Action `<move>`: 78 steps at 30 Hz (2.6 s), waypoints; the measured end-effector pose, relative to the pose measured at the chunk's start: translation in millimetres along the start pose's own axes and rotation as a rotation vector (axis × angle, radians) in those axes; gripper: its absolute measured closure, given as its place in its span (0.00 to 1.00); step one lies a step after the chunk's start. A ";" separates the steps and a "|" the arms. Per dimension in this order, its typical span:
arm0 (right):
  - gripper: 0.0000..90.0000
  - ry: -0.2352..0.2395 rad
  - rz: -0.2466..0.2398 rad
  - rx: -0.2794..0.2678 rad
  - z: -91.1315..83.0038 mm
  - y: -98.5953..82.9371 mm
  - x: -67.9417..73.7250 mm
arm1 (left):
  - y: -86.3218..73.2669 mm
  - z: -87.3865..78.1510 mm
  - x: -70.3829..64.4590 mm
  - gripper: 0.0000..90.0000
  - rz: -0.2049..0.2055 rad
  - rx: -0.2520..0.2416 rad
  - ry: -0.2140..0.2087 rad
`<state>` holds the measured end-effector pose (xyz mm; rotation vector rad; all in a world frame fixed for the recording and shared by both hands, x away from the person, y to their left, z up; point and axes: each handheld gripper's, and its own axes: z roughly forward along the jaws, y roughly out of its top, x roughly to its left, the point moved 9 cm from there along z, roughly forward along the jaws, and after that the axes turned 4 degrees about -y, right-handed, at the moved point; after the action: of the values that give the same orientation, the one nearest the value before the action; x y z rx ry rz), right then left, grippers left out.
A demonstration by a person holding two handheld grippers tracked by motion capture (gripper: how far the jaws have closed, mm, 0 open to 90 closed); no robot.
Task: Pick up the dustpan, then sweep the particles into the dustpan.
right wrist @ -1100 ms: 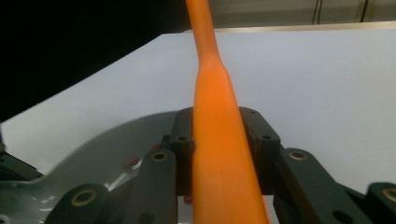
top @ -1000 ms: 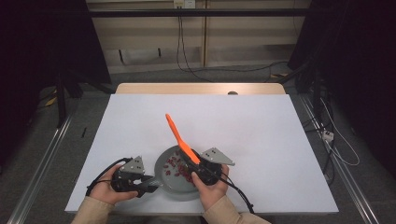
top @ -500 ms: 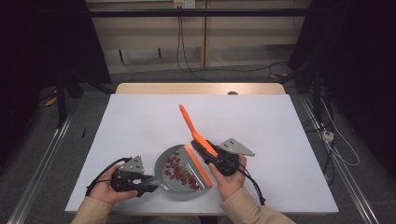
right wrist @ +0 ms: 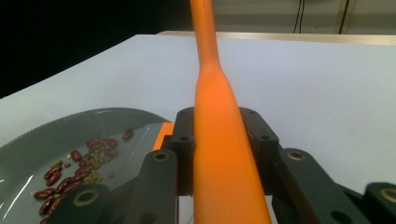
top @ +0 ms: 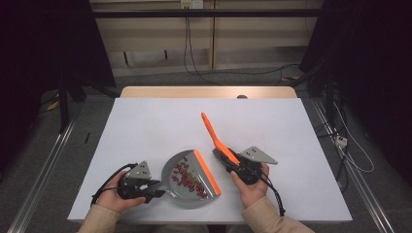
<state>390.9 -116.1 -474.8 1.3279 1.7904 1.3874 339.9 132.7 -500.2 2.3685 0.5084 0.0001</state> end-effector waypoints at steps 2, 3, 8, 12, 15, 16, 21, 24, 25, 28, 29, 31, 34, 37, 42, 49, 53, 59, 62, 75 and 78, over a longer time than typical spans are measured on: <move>0.78 -0.001 -0.001 -0.004 -0.9 1.1 -1.6 | 0.3 3.0 0.0 0.69 0.003 -0.001 0.006; 0.78 -0.005 -0.006 -0.003 -1.5 1.1 -2.8 | 1.1 3.5 -0.6 0.69 0.000 -0.008 0.004; 0.78 -0.010 -0.006 -0.010 -3.6 2.9 -6.8 | 3.5 7.5 -0.1 0.70 0.014 -0.043 0.034; 0.78 -0.021 -0.003 -0.016 -6.1 4.7 -11.4 | 4.8 11.1 1.3 0.70 0.018 -0.083 0.044; 0.78 -0.025 -0.003 -0.020 -7.7 6.3 -15.3 | 7.5 13.2 2.6 0.70 0.020 -0.108 0.067; 0.78 -0.025 -0.002 -0.018 -8.4 6.4 -16.3 | 7.9 13.6 2.9 0.70 0.019 -0.112 0.067; 0.78 -0.031 -0.001 -0.029 -10.6 9.0 -20.5 | 12.2 9.5 8.3 0.70 0.004 -0.166 0.100; 0.78 -0.033 -0.003 -0.027 -11.8 9.6 -22.5 | 13.8 6.2 11.3 0.70 -0.022 -0.191 0.105; 0.78 -0.034 0.001 -0.030 -11.9 10.0 -23.0 | 14.0 5.4 12.8 0.70 -0.023 -0.193 0.111; 0.78 -0.037 -0.004 -0.030 -12.4 10.5 -25.3 | 14.9 2.5 17.3 0.70 -0.045 -0.207 0.138; 0.78 -0.038 -0.004 -0.029 -12.7 10.7 -25.8 | 15.3 1.6 18.1 0.70 -0.057 -0.215 0.137; 0.78 -0.039 -0.002 -0.030 -13.4 11.4 -27.2 | 15.5 -1.9 22.9 0.70 -0.067 -0.218 0.168; 0.78 -0.043 -0.004 -0.031 -14.7 12.1 -29.8 | 16.8 -6.3 29.1 0.70 -0.094 -0.239 0.203; 0.78 -0.046 -0.009 -0.032 -16.1 12.7 -32.1 | 16.7 -10.5 33.8 0.70 -0.100 -0.243 0.234; 0.78 -0.045 -0.011 -0.030 -18.4 13.6 -35.1 | 16.0 -15.3 38.8 0.70 -0.122 -0.252 0.261; 0.78 -0.045 -0.011 -0.025 -20.0 13.4 -40.2 | 12.2 -19.7 47.6 0.70 -0.162 -0.263 0.305; 0.78 -0.047 -0.009 -0.025 -22.0 13.9 -43.3 | 10.0 -22.1 54.3 0.70 -0.186 -0.270 0.338; 0.78 -0.051 -0.003 -0.031 -26.4 16.1 -49.3 | 7.2 -26.4 63.1 0.70 -0.221 -0.280 0.388; 0.78 -0.053 0.003 -0.039 -28.8 17.5 -52.8 | 4.7 -27.6 67.5 0.70 -0.240 -0.277 0.410; 0.78 -0.053 -0.001 -0.041 -35.8 16.9 -57.2 | -4.8 -30.0 84.4 0.70 -0.323 -0.272 0.499; 0.78 -0.052 -0.004 -0.040 -35.9 16.3 -57.6 | -8.5 -30.3 89.1 0.70 -0.350 -0.267 0.515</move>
<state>389.7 -183.5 -456.7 1.3267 1.7217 1.3674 414.9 190.0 -495.2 1.9801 1.0904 0.4961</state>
